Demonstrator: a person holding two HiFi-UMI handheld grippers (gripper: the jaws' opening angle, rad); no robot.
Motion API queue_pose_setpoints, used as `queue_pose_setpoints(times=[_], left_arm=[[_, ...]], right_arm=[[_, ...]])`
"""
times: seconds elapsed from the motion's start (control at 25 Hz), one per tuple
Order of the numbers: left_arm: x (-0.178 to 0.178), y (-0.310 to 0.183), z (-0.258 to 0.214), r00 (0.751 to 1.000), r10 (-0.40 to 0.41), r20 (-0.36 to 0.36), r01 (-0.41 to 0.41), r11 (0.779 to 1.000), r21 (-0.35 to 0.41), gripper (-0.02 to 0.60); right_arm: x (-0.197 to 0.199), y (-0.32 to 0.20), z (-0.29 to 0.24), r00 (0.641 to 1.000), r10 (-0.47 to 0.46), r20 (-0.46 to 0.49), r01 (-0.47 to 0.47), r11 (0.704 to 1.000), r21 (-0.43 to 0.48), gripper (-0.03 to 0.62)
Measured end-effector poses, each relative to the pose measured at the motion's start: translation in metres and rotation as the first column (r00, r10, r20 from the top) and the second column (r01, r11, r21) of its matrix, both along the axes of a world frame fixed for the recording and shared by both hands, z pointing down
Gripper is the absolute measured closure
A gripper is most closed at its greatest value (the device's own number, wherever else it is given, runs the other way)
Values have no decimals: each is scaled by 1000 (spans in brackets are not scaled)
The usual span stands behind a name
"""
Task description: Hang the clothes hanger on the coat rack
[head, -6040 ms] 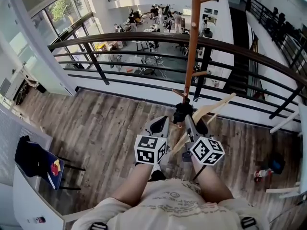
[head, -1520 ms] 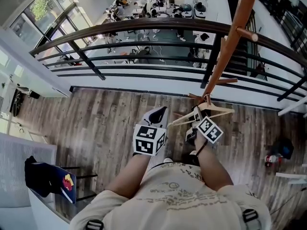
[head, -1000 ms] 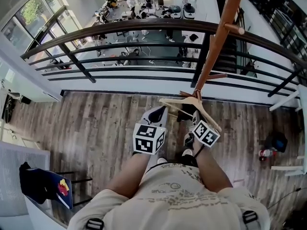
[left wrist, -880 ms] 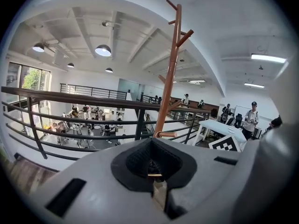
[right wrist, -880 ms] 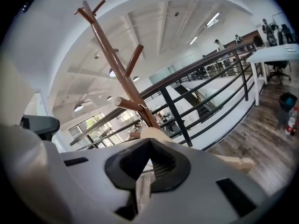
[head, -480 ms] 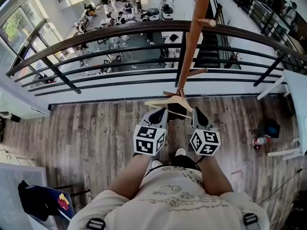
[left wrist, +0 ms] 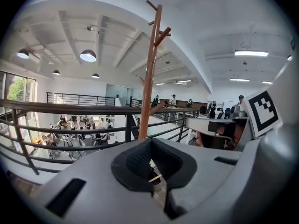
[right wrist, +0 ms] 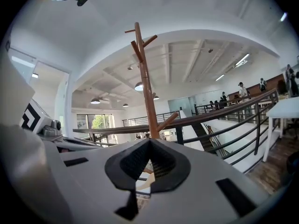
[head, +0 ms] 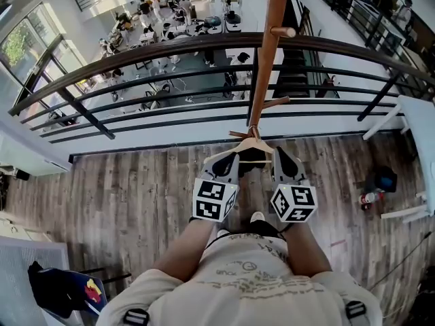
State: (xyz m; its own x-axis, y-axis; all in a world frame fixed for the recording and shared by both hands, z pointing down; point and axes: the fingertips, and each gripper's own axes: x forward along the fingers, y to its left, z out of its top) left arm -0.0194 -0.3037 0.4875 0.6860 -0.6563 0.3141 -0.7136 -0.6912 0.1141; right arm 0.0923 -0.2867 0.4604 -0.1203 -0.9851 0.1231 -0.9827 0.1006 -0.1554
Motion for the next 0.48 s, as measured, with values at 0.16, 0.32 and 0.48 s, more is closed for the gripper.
queue_pose_setpoints(times=[0.16,0.32,0.48], left_arm=[[-7,-1,-1,1000,-7,-2,7,1000,-4,584],[-11,-2,3,1000,-8,-14,7,999,-33,584],[-9,-1,5,1000,-3,-20,2,999,-39,584]], right_arm=[[-4,-2,0,1000,-2,8,2,1000,-4,592],[-11,-4,4,1000,-15,-5,15,1000,-14,592],[-15,-3,6,999,-31,-24,31,999,-16,592]])
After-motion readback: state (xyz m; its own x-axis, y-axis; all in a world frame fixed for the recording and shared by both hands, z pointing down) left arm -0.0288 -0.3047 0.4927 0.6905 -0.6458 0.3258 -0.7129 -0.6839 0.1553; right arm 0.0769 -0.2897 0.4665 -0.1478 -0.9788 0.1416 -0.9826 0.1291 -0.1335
